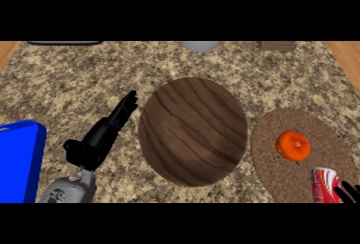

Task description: Pick the can from the placemat and place it in the bowl

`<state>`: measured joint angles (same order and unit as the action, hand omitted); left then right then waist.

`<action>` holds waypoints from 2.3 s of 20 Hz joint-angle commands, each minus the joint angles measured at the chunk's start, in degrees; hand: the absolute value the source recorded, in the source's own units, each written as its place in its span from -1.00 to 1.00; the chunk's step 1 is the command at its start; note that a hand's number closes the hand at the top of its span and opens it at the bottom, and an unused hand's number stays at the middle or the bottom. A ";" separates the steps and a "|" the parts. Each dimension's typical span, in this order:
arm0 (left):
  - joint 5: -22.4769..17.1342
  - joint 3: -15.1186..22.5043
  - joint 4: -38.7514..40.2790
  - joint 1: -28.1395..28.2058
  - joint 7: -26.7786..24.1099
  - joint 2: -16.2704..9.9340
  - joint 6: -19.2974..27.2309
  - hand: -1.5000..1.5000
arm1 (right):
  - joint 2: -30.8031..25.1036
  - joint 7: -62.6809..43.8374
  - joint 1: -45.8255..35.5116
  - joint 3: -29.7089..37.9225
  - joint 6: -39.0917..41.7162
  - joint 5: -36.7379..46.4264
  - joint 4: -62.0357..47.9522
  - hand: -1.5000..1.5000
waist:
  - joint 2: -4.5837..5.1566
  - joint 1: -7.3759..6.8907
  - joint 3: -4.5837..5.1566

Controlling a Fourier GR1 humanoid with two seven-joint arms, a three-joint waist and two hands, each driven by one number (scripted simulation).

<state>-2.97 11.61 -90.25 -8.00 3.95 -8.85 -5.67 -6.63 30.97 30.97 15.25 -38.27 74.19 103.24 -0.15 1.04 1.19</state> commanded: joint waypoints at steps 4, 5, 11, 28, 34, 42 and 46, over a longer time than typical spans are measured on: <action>-1.23 -1.98 0.87 -0.34 -0.23 -0.93 -1.40 0.00 | 2.08 -0.08 -8.76 0.18 -4.41 -3.04 -1.46 1.00 | 0.13 -1.18 -1.22; -0.26 -1.28 0.86 -0.02 -0.80 -0.51 -0.90 0.00 | 1.69 1.45 -8.59 -0.16 -4.84 -4.63 -2.29 1.00 | 0.10 -1.12 -1.24; -0.27 0.09 -0.16 -0.88 -0.78 -0.22 -1.86 0.00 | 6.38 -3.16 5.32 -17.88 18.33 8.19 -2.77 1.00 | 2.94 -3.97 -0.79; 0.86 1.37 -0.04 -0.01 -0.09 0.41 -1.23 0.00 | 6.55 -37.29 3.57 -49.71 27.27 14.83 17.83 1.00 | 0.55 -2.98 -0.89; 1.08 0.53 0.19 -0.40 -0.46 -0.19 -1.13 0.00 | 6.60 -55.23 -4.01 -61.50 25.39 13.21 20.61 1.00 | 0.84 -2.86 -0.86; 1.21 1.07 0.72 -2.60 0.50 1.48 -0.53 0.00 | 6.40 -76.59 -18.95 -61.84 31.92 20.72 16.90 1.00 | 1.24 -3.30 -0.82; 1.74 1.60 1.13 -2.70 0.01 1.73 -0.65 0.00 | 6.34 -82.62 -28.95 -57.28 36.05 24.13 14.74 1.00 | 1.12 -3.86 -0.86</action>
<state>-2.01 12.63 -89.61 -9.67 3.90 -7.66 -6.62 -4.55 -44.48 12.15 -44.92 -6.53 95.33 120.95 1.00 -2.71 0.37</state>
